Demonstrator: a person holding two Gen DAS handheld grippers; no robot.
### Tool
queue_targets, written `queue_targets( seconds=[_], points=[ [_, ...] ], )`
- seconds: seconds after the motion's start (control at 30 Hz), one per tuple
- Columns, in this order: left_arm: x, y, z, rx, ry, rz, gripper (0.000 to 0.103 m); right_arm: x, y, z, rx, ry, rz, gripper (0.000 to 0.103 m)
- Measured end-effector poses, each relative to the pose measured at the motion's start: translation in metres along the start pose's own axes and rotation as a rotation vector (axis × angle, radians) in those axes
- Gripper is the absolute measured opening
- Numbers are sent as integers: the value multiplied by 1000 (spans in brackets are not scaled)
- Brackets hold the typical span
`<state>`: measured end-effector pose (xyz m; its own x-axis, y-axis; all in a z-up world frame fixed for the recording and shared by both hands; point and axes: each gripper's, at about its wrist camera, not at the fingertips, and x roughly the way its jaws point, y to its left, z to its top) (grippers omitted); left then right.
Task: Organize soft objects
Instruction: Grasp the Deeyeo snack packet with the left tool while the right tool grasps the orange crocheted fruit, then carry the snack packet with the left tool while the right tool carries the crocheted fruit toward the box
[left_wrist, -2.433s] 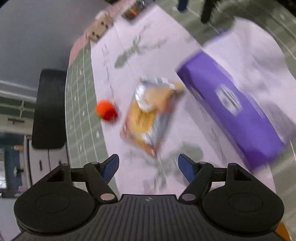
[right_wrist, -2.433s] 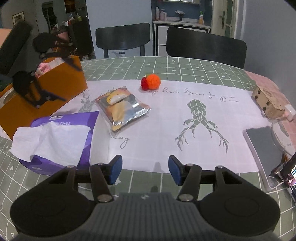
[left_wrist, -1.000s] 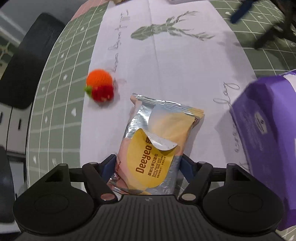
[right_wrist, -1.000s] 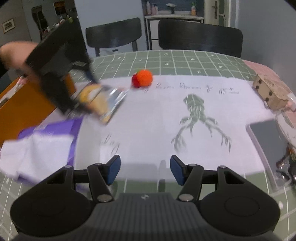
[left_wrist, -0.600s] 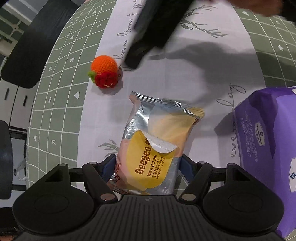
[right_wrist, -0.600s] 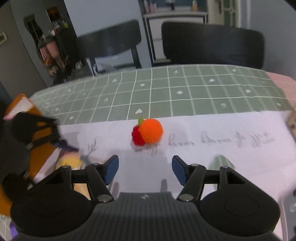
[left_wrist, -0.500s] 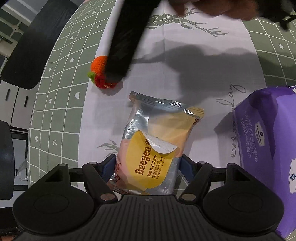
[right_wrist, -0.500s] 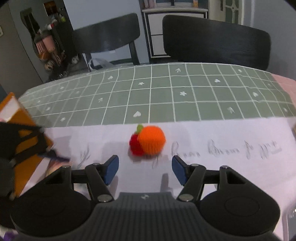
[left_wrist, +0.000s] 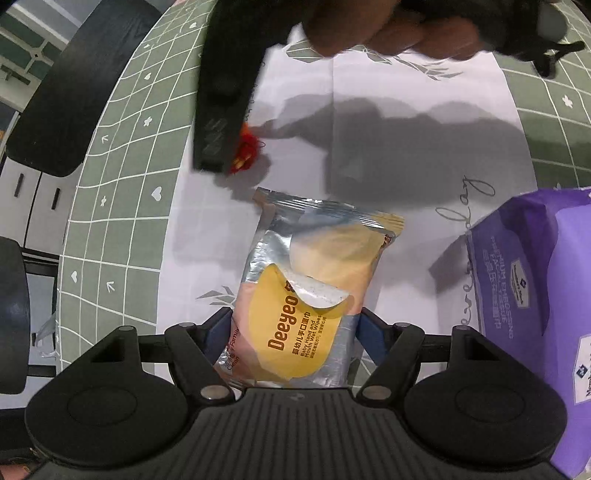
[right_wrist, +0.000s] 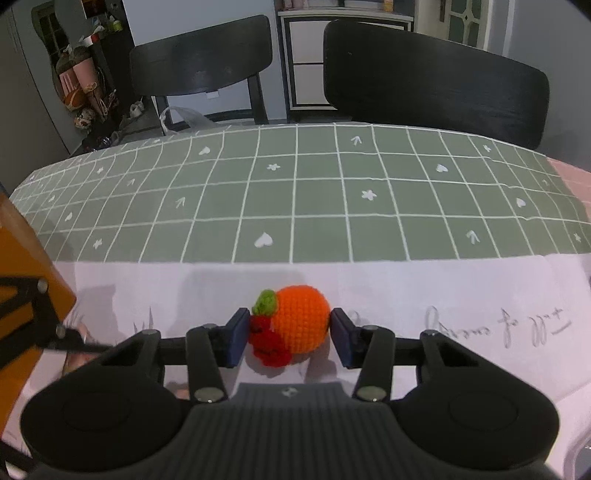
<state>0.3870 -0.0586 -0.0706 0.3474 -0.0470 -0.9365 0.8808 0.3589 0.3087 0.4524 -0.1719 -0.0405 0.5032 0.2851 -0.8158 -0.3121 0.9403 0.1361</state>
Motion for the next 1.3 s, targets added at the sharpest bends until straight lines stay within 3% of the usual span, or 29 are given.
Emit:
queue_targets(
  seconds=[0.27,0.57,0.8,0.9,1.3],
  points=[
    [-11,-4,7,-18,-18,47,73,-43,-12,-23,-38,1,-4,47],
    [-83,-13,1,-20,-66,128,73,-114,0,-46,-136,-52,-21,47],
    [-149,-36,-44,-61,-114,193,73,-176,31,-63,-247,-96,-19,47],
    [-169,-57,-68,-69,-144,181,73,-202,46,-75,-266,-123,21,47],
    [-199,-114,-157,-121,-174,155,73,-241,143,-126,-421,-109,117,47]
  ],
)
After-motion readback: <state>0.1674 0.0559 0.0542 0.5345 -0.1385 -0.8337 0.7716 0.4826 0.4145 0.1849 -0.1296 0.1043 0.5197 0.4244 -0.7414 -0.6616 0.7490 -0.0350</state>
